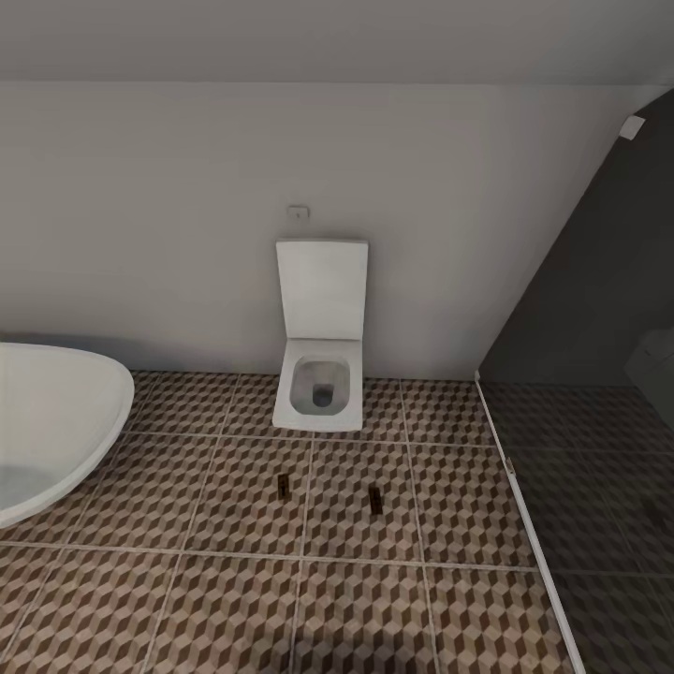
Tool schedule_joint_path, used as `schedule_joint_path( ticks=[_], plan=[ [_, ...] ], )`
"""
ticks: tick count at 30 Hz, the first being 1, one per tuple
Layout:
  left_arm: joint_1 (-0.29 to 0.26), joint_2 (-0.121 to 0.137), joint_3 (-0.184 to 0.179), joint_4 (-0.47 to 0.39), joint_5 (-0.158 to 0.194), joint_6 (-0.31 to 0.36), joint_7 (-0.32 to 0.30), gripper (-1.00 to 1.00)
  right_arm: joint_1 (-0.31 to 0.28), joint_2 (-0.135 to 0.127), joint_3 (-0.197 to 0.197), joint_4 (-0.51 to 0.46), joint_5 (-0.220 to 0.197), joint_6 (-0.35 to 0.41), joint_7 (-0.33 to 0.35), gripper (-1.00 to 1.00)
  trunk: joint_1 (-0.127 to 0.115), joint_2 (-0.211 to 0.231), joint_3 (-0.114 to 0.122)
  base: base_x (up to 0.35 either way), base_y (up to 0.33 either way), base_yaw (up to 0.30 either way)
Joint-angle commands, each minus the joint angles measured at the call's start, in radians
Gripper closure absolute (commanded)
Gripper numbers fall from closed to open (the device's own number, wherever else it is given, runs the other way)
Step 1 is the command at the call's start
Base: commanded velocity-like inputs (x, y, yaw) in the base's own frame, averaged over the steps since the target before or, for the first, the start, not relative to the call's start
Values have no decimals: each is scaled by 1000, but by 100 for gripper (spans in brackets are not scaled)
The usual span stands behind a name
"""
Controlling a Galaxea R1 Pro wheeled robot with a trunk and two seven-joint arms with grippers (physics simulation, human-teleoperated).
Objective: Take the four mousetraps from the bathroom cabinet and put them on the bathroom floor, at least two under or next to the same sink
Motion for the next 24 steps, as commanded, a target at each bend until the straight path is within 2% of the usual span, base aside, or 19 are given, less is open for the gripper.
schedule_joint_path(
  ticks=[1,24],
  plan=[
    [-1,-1,-9,3,3,-4,4,-100,-1,0,3,1,-4,-3,4,-100,0,-2,-1,0,0,0],
    [-1,-1,-9,3,3,-4,4,-100,-1,0,3,1,-4,-3,4,-100,0,-2,-1,0,0,0]
  ],
)
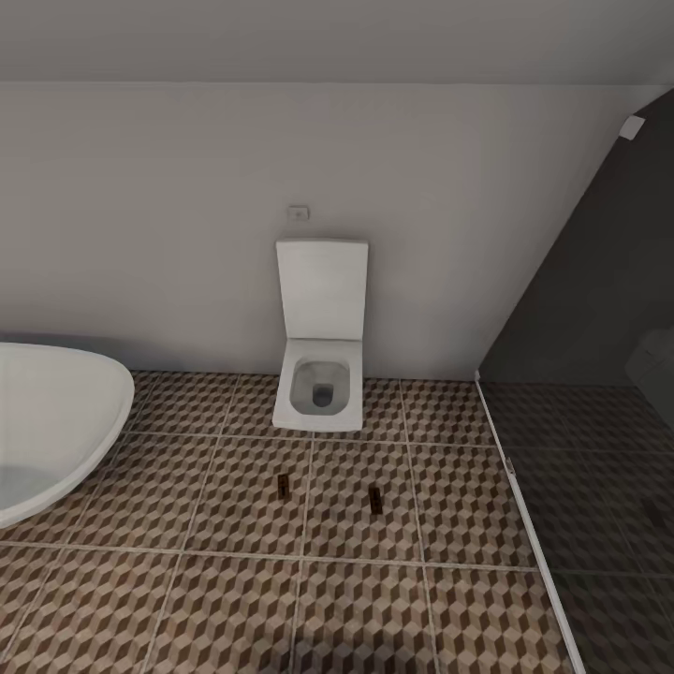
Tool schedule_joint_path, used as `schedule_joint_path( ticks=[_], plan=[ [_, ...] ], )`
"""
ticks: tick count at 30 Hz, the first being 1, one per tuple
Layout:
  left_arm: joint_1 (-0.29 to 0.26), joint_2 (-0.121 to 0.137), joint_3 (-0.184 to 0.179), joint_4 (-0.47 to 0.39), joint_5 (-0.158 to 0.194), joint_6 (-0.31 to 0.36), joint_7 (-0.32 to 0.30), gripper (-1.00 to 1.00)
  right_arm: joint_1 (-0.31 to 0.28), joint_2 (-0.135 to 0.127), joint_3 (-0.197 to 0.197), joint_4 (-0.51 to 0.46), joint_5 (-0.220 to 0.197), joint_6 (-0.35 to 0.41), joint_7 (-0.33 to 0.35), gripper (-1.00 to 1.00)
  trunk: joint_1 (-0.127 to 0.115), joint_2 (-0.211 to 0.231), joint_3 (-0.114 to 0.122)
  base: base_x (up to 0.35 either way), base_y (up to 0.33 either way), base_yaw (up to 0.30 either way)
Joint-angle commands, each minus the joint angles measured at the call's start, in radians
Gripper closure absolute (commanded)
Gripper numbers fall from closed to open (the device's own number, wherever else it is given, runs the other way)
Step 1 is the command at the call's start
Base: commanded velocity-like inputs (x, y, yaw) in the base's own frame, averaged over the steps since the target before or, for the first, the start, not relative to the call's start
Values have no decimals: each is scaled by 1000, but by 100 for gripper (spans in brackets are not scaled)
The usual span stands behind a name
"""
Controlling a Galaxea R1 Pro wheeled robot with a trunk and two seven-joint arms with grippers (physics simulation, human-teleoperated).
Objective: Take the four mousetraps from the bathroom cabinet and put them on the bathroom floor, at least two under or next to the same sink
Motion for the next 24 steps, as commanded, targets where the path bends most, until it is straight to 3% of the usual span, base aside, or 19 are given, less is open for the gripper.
schedule_joint_path(
  ticks=[1,24],
  plan=[
    [-1,-1,-9,3,3,-4,4,-100,-1,0,3,1,-4,-3,4,-100,0,-2,-1,0,0,0],
    [-1,0,-9,3,3,-4,4,-100,-1,0,3,1,-4,-3,4,-100,0,-2,-1,0,0,0]
  ],
)
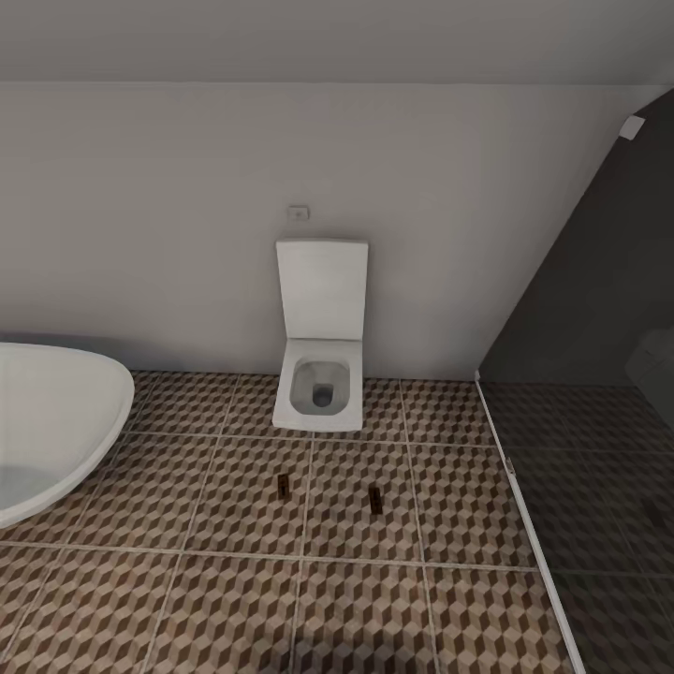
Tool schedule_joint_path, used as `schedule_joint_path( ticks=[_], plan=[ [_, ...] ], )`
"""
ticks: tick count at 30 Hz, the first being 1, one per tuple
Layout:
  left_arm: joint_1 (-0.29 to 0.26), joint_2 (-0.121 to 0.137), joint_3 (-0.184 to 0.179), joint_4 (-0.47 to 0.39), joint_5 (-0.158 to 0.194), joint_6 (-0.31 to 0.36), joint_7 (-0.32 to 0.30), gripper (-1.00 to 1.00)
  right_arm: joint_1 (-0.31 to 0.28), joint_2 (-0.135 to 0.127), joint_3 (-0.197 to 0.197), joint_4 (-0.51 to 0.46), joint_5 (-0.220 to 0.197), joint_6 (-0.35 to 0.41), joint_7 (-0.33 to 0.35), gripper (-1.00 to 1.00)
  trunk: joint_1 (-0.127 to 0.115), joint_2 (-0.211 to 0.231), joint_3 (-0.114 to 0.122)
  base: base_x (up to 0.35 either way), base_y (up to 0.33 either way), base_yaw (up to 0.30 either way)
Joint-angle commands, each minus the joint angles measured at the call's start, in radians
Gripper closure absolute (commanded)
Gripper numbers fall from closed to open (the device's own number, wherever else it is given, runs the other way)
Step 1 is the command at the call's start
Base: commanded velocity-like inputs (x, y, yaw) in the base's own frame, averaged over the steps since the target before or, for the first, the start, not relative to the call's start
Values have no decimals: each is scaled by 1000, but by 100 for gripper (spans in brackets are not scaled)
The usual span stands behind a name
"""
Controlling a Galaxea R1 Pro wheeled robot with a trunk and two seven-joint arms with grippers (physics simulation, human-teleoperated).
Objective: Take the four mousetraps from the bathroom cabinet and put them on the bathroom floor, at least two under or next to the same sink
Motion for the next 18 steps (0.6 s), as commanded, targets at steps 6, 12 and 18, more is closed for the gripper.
schedule_joint_path(
  ticks=[6,12,18],
  plan=[
    [-1,-1,-9,3,3,-4,4,-100,-1,0,3,1,-4,-3,4,-100,0,-2,-1,0,0,0],
    [-1,-1,-9,3,3,-4,4,-100,-1,0,3,1,-4,-3,4,-100,0,-2,-1,0,0,0],
    [-1,-1,-9,3,3,-4,4,-100,-1,0,3,1,-4,-3,4,-100,0,-2,-1,0,0,0]
  ],
)
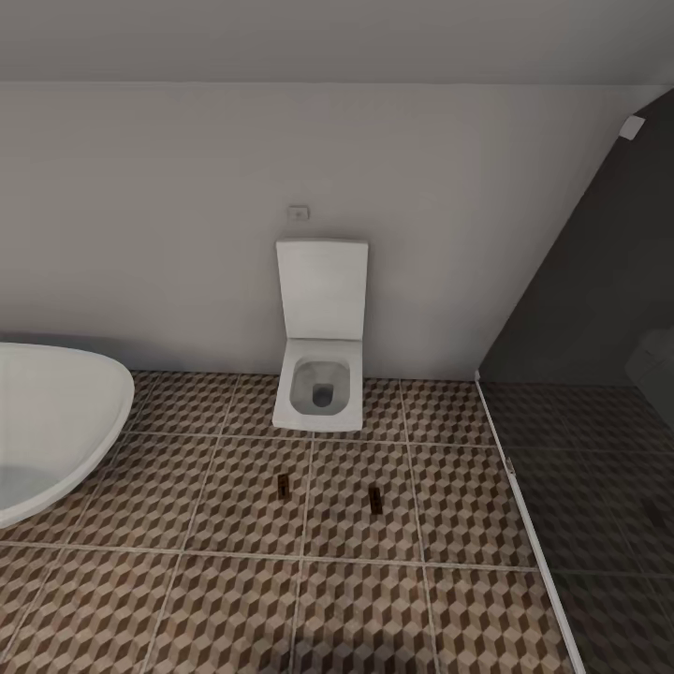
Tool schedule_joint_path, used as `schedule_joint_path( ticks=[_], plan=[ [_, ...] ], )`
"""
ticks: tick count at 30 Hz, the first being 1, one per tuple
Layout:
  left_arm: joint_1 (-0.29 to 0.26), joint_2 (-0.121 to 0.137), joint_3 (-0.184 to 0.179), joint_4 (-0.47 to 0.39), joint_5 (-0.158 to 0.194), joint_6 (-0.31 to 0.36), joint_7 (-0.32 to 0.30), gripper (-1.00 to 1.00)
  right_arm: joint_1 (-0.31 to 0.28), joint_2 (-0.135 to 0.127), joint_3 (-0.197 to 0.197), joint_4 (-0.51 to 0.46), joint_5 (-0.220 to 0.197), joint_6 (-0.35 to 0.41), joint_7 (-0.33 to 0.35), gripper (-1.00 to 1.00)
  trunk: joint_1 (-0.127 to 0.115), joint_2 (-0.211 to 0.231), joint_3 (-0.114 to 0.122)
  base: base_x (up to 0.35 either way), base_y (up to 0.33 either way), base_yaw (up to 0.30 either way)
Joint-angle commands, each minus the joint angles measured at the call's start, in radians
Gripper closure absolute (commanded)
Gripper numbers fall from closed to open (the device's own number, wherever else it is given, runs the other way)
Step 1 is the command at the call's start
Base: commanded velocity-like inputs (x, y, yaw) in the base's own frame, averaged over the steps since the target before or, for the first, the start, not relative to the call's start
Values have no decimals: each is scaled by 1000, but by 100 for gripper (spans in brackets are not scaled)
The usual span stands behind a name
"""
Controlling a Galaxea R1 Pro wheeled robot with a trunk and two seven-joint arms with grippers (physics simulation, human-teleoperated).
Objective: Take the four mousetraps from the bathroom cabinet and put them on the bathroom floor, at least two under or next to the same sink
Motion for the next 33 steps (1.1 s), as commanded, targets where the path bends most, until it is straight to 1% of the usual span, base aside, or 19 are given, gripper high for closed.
schedule_joint_path(
  ticks=[1,33],
  plan=[
    [-1,-1,-9,3,3,-4,4,-100,-1,0,3,1,-4,-3,4,-100,0,-2,-1,0,0,0],
    [-1,-1,-9,3,3,-4,4,-100,-1,0,3,1,-4,-3,4,-100,0,-2,-1,0,0,0]
  ],
)
